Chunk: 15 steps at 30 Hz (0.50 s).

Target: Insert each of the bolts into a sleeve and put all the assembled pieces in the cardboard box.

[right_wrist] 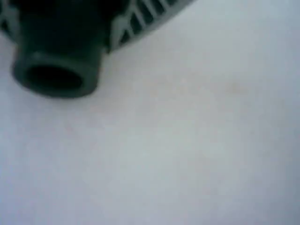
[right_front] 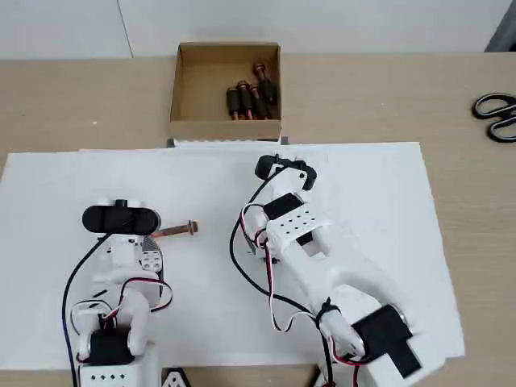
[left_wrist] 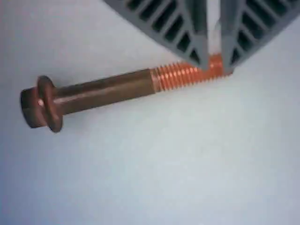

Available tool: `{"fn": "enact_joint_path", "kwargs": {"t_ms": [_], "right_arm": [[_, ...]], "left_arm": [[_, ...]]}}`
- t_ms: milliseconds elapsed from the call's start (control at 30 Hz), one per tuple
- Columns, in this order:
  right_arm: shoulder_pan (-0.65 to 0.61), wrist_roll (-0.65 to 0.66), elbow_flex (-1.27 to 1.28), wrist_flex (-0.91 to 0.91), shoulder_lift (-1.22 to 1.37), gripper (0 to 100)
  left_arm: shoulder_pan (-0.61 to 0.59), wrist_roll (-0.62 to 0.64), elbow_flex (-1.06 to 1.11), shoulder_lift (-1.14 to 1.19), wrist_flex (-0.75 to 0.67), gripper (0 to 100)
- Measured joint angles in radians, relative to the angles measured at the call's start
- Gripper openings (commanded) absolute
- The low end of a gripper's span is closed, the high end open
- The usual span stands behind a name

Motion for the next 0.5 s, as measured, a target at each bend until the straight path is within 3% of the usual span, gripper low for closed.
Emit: {"fn": "enact_joint_path", "kwargs": {"t_ms": [200,500], "right_arm": [[-0.009,0.005,-0.129,0.061,-0.038,0.2],[-0.009,0.180,-0.348,0.255,-0.322,0.2]], "left_arm": [[0.000,0.000,0.000,0.000,0.000,1],[0.000,-0.002,0.000,0.000,0.000,1]]}}
